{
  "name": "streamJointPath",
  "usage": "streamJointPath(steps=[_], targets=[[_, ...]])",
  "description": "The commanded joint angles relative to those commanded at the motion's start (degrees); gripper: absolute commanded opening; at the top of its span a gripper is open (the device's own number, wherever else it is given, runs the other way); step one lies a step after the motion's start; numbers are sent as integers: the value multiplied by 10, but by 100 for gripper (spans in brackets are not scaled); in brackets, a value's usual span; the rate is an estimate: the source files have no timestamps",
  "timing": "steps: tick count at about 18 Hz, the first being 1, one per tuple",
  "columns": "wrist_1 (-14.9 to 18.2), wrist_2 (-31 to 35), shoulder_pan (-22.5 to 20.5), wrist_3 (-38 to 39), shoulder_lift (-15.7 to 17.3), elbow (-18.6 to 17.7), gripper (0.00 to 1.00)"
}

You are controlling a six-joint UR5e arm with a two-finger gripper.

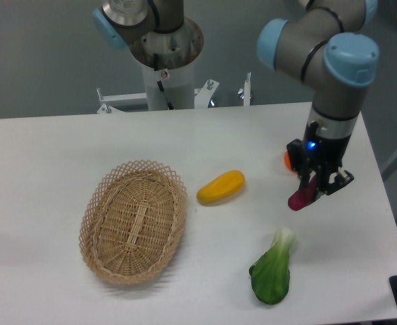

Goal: Place the sweet potato on the table
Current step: 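Carry the held purple sweet potato toward the yellow mango, lowering it, then lower the sweet potato onto the table and open the gripper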

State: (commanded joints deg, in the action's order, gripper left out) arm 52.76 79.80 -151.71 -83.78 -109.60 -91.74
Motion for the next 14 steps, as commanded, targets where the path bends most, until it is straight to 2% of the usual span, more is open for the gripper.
streamJointPath(steps=[3, 5, 7, 10, 14], targets=[[-74, 1, 18, 45, -2, -55, 36], [-109, 1, 21, 47, -1, -90, 36], [-116, 31, 22, 30, 2, -111, 36], [-121, 79, 24, -65, -6, -133, 36], [-140, 85, 23, -105, -46, -128, 36]])
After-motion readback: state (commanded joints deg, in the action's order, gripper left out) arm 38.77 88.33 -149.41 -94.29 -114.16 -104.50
